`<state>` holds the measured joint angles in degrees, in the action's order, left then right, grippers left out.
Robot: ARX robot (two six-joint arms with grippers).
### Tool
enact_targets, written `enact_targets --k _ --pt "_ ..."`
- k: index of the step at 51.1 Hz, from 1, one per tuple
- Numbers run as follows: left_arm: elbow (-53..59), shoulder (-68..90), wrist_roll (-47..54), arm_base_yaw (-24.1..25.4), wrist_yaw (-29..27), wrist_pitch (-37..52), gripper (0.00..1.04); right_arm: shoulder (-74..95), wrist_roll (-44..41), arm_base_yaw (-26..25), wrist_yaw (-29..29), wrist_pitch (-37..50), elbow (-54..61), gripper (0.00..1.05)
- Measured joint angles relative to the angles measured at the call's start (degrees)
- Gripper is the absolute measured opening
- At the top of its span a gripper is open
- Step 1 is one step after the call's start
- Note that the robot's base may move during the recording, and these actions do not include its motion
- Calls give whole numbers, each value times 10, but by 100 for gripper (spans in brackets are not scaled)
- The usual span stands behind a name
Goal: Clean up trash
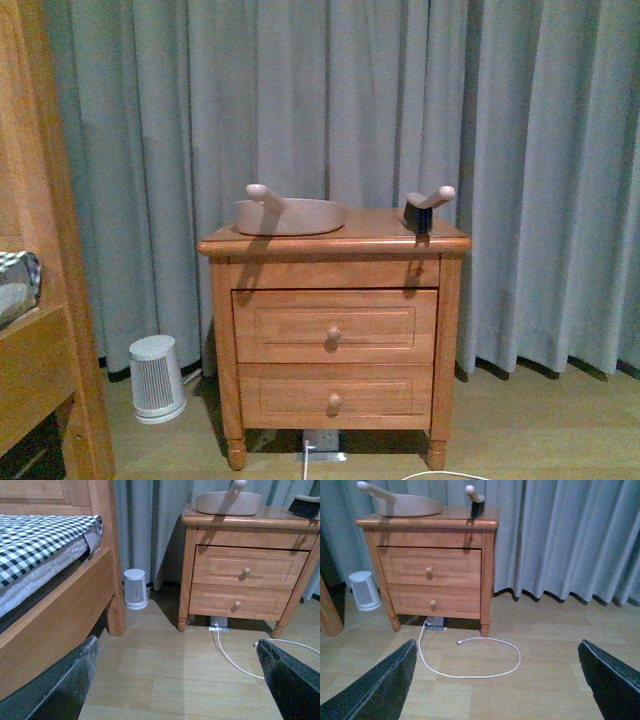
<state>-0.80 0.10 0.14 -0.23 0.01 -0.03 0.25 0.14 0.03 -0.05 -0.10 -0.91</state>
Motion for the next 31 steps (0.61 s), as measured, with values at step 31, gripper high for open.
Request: enact_targets --k 31 --pt "0 0 0 0 0 0 97 0 0 0 0 0 0 97"
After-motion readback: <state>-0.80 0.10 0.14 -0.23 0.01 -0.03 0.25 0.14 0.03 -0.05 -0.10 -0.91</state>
